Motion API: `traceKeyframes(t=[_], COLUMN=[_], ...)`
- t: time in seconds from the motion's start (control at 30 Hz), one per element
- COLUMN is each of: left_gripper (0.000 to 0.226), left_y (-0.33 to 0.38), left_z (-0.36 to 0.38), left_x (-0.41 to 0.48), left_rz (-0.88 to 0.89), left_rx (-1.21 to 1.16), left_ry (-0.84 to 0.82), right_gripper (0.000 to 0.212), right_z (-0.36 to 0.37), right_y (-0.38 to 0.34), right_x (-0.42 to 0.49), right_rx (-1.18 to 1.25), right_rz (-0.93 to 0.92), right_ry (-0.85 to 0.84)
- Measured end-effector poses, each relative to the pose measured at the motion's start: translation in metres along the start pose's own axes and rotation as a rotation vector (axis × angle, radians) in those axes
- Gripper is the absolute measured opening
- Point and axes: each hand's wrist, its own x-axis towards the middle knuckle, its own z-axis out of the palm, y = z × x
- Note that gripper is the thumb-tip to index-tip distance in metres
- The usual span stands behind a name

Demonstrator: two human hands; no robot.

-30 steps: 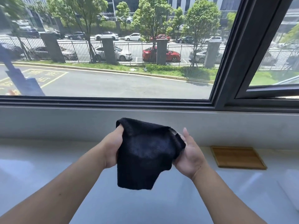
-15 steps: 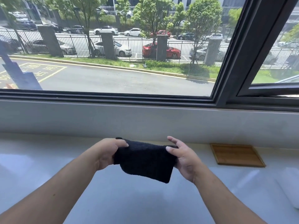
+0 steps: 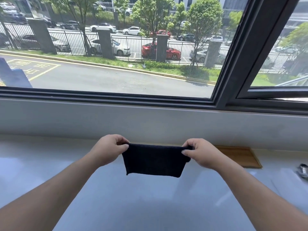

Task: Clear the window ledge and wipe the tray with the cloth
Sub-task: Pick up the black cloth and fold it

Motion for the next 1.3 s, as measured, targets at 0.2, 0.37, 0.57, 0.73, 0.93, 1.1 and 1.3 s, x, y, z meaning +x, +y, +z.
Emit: traceKeyframes(t=[0.2, 0.37, 0.57, 0.73, 0.93, 1.1, 1.3], left_gripper=[0.026, 0.04, 0.021, 0.023, 0.032, 0.014, 0.065], left_y=[0.009, 0.014, 0.016, 0.022, 0.05, 0.054, 0.002], left_z=[0.002, 0.002, 0.007, 0.02, 0.044, 0.064, 0.062], left_x=[0.0, -0.004, -0.012, -0.015, -0.027, -0.036, -0.035], left_rz=[-0.079, -0.132, -0.098, 0.097, 0.003, -0.133, -0.188], left_rx=[-0.208, -0.346, -0.209, 0.476, -0.043, -0.464, -0.485], left_ry=[-0.032, -0.156, -0.243, 0.046, -0.094, -0.366, -0.183], right_gripper=[0.007, 0.008, 0.012, 0.012, 0.018, 0.036, 0.034], right_z=[-0.018, -0.024, -0.011, 0.014, 0.064, 0.102, 0.11], right_y=[0.0, -0.005, -0.006, -0.007, -0.036, -0.048, -0.03], right_x=[-0.003, -0.005, -0.003, -0.003, -0.017, -0.021, -0.015], right_rx=[0.193, 0.497, 0.624, 0.73, 0.839, 0.583, 0.944], right_rz=[-0.026, -0.04, 0.103, 0.257, 0.158, 0.068, 0.177], right_ry=[0.073, 0.11, 0.094, 0.062, -0.091, -0.171, -0.21])
